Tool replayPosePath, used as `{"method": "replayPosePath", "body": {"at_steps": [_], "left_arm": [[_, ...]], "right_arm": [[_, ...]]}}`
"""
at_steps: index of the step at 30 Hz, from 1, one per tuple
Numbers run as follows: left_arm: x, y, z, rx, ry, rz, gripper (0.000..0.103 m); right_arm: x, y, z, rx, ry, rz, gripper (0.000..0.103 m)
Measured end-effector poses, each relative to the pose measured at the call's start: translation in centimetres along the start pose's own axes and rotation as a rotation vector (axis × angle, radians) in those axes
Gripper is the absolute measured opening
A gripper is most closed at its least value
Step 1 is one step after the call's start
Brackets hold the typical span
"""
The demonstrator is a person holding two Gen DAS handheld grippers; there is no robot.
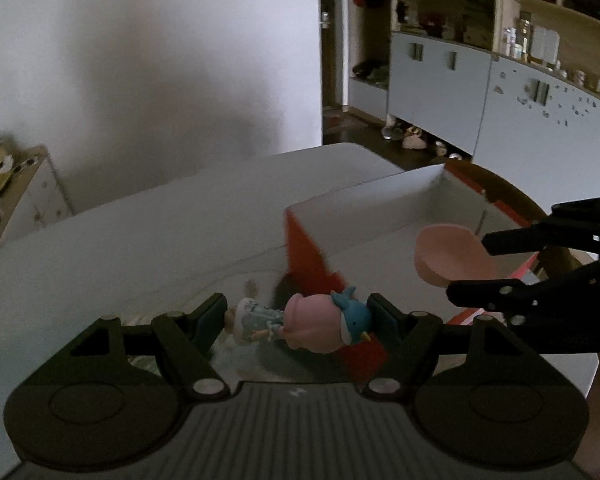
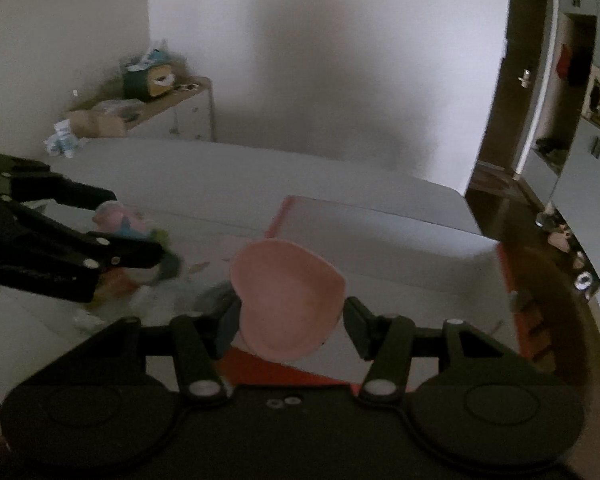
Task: Organize rigid objects
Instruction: 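Carry the doll in the left tool and heart dish in the right tool to the box, then lower both tools into the box and open them to release doll and dish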
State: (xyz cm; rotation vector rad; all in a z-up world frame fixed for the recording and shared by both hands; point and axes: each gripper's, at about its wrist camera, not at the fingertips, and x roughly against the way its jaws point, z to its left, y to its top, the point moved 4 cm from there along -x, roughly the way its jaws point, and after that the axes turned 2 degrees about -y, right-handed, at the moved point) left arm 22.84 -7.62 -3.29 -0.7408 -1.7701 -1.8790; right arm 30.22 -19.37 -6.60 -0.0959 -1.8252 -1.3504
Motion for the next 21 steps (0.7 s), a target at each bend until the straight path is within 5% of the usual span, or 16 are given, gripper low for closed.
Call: {"method": "replayPosePath", "body": {"at_steps": [12,21], "left_arm": [[-7.4,4.5,-7.3,-0.031,-0.019,0.050,0.077],[-14.5,6.3,-9.4,-0.037,0.011,0.142,0.077]], "right_arm": [[-2.4,-1.1,-8.1,-0.015,-0.037,0.050,0.056],[-5.9,-1.6,-11.1,0.031,-0.001,0.133,0.056]]}}
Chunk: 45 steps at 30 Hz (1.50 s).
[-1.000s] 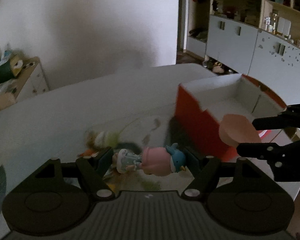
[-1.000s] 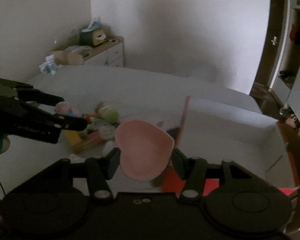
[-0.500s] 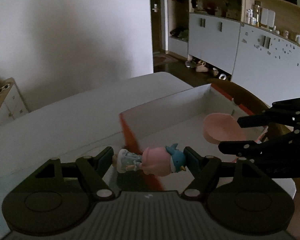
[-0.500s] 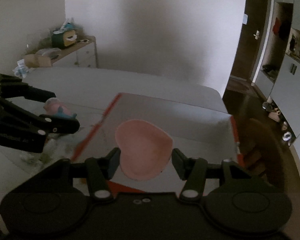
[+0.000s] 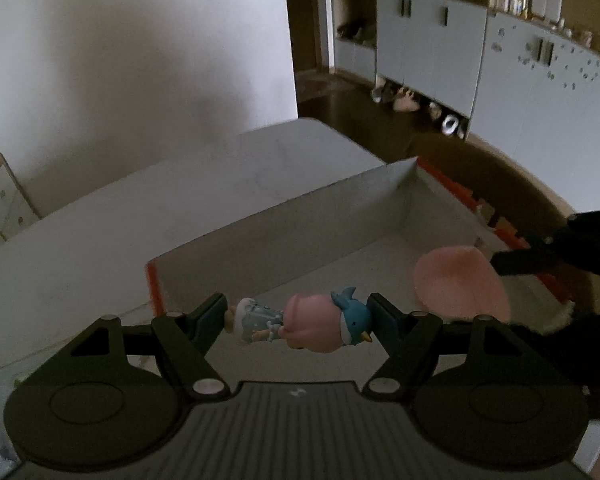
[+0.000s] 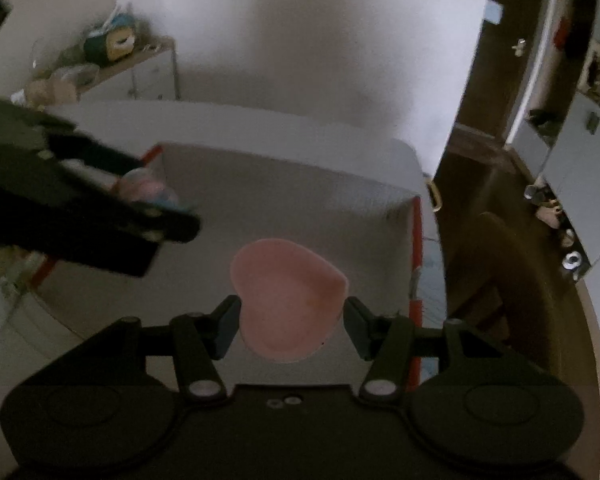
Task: Organize rigid objects
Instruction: 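Lower both tools into the box and open them to release doll and dish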
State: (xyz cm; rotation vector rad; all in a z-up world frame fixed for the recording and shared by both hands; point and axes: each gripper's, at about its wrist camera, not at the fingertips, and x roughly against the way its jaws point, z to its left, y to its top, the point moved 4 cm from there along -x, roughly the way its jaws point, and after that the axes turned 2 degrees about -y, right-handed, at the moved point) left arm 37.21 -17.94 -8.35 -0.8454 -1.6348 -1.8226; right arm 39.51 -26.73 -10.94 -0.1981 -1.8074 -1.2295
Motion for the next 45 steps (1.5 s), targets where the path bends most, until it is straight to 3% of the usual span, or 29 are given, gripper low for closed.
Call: {"method": "replayPosePath", "body": {"at_steps": [12,18,24,34,45], "left_arm": [[-8.9,0.2,1.0,0.084,0.030,0.200,0.077],[-11.1,-0.4,1.4,0.112,0.029,0.284,0.077],[-11.9,-1.3,1.6,0.127,0.022,0.341,0.077],[-12.8,-0.4,1.5,0.133,0.026,0.358,0.077],[-9.9,0.1,2.5,0.174,0.023,0.264,0.077]], "right_arm": [[-5.2,-0.3,1.6,0.130,0.066,0.174,0.056],[-7.0,-0.6,2.2,0.136,0.056,0.251,0.056],[-7.0,-0.3,2.3,0.133,0.054,0.273,0.056],[-7.2,0.0,1.9,0.131,0.074,0.284,0.062],[-6.4,0.9,-0.1,0.087,0.102,0.230,0.067]]}}
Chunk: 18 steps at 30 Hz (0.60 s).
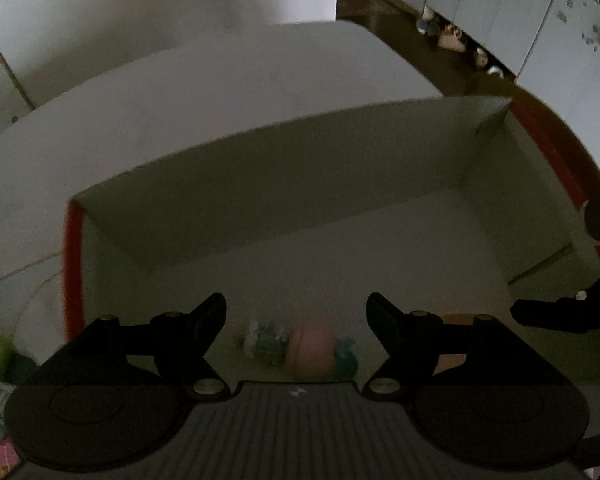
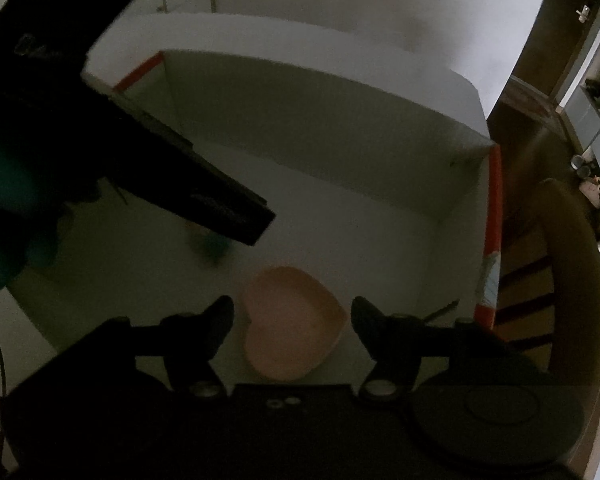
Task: Organize rigid objects
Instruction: 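Lower both tools into the box and open them to release doll and dish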
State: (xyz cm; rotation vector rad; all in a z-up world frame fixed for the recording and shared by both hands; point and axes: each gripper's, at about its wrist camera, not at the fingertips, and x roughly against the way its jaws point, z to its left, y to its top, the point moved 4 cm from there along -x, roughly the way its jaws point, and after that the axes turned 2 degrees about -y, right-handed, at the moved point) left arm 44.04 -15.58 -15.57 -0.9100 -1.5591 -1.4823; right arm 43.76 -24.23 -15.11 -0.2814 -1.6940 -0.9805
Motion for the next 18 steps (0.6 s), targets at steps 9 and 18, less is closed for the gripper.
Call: {"method": "replayPosePath", "body": {"at_steps": [9,18], "left_arm": [[4.5,-0.9,0.6,0.018,0.004,-0.096,0.077],[9.5,-3.2,0.4,0.033,-0.016,-0.201,0.077]], "right_arm": [[2.3,-0.3,-0.4,-0.031,0.026,-0.072,0.074],[5.6,-1.1,0.4,-0.043,0.043,-0.163,0.081]]}}
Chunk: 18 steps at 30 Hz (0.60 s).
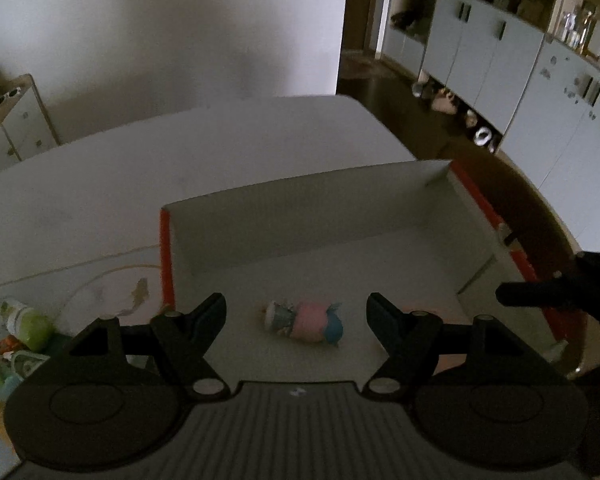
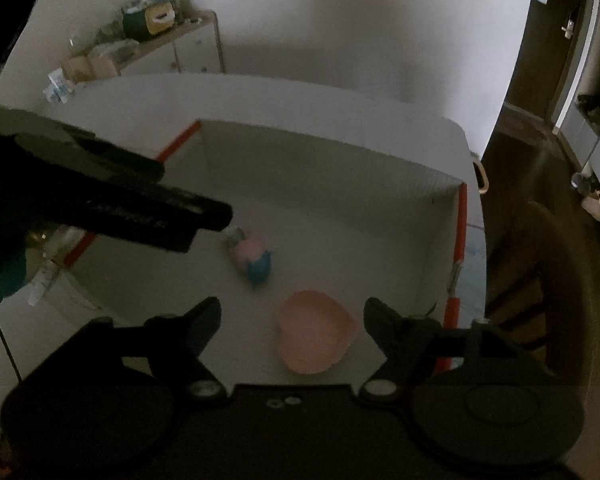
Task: Organize rigid objects
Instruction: 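Lower both tools into the box and open them to release doll and dish, then withdraw both tools from the box back toward the table items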
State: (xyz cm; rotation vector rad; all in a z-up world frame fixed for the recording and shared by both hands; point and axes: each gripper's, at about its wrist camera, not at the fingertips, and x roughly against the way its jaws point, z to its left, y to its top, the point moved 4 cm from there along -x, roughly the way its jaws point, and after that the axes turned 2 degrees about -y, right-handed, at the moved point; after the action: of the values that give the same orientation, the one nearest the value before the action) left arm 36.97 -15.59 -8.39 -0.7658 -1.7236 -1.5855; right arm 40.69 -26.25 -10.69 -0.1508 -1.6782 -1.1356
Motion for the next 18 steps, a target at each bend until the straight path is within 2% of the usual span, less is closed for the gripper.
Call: {"method": "replayPosePath", "body": {"at_steps": [6,13,15,18], "left_arm": [[2.6,-1.6,-0.5,-0.006,-0.001,-0.056,0.077],[6.4,-3.9,0.7,0.013,0.001,-0.123,0.077],[7.3,-4.5,1.2,0.018,0.004,-0.141,0.083],[8.4,-5.2,2.0,0.027,0.017,-0.172,0.084]], "right_arm": [[1.3,-0.3,0.9,-0.004,0.016,-0.048,0.083],[3.1,-0.7,1.7,-0.032,0.042,-0.096,0.088],[3.7,-0.6,2.1,-0.039,0.047,-0.115,0.090],[4.3,-0.5,2.7,-0.040,0.055,-0.139,0.094]]}}
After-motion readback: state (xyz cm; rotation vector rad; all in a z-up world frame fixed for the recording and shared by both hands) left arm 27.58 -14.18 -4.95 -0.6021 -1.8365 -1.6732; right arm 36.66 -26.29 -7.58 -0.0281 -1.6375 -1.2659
